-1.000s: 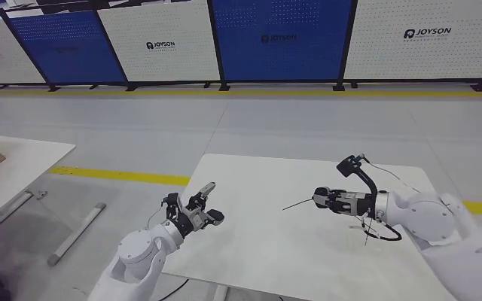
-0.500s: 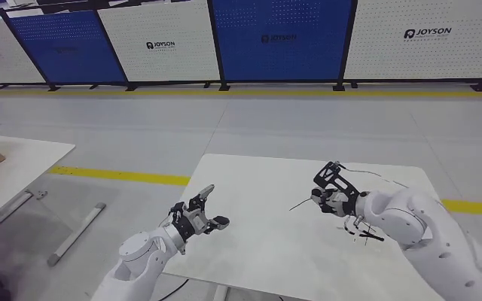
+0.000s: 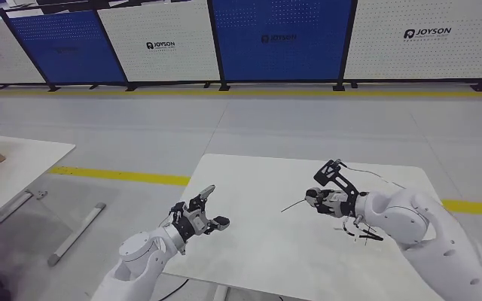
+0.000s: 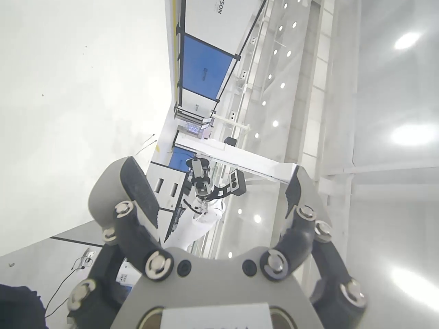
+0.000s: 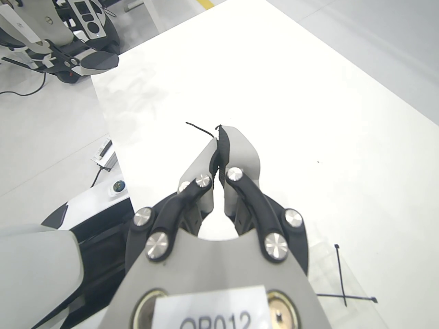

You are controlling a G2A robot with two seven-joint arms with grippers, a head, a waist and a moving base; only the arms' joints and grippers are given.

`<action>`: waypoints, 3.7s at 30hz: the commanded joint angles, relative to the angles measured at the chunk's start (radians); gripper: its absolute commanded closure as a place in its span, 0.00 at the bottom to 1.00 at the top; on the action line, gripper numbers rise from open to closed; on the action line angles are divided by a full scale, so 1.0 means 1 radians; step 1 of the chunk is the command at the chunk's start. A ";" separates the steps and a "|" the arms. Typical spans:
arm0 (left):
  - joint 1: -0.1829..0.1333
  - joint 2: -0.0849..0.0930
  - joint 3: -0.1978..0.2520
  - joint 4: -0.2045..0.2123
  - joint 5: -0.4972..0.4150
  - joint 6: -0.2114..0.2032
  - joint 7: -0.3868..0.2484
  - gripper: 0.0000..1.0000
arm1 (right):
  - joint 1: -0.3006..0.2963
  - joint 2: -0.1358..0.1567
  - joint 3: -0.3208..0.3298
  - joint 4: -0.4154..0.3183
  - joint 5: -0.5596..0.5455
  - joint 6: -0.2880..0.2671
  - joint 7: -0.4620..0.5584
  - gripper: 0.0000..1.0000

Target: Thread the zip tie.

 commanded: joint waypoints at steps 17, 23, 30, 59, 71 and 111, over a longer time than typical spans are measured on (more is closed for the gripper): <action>0.000 0.000 0.000 0.000 0.000 0.000 0.000 0.00 | 0.037 0.012 -0.115 -0.087 -0.221 0.000 -0.180 1.00; 0.000 0.000 0.000 0.000 0.000 0.000 0.000 0.00 | 0.037 0.012 -0.115 -0.087 -0.221 0.000 -0.180 1.00; 0.000 0.000 0.000 0.000 0.000 0.000 0.000 0.00 | 0.027 0.011 -0.116 -0.091 -0.224 0.000 -0.194 1.00; -0.009 0.003 0.033 0.011 -0.068 0.000 -0.008 0.00 | 0.274 0.094 -0.501 -0.036 -0.518 0.000 -0.636 1.00; -0.056 0.141 0.278 -0.053 -0.245 0.000 0.082 0.00 | 0.274 0.094 -0.501 -0.036 -0.518 0.000 -0.636 1.00; -0.226 0.143 0.431 -0.110 -0.465 -0.042 0.585 0.00 | 0.225 0.058 -0.478 -0.143 -0.847 0.000 -0.572 1.00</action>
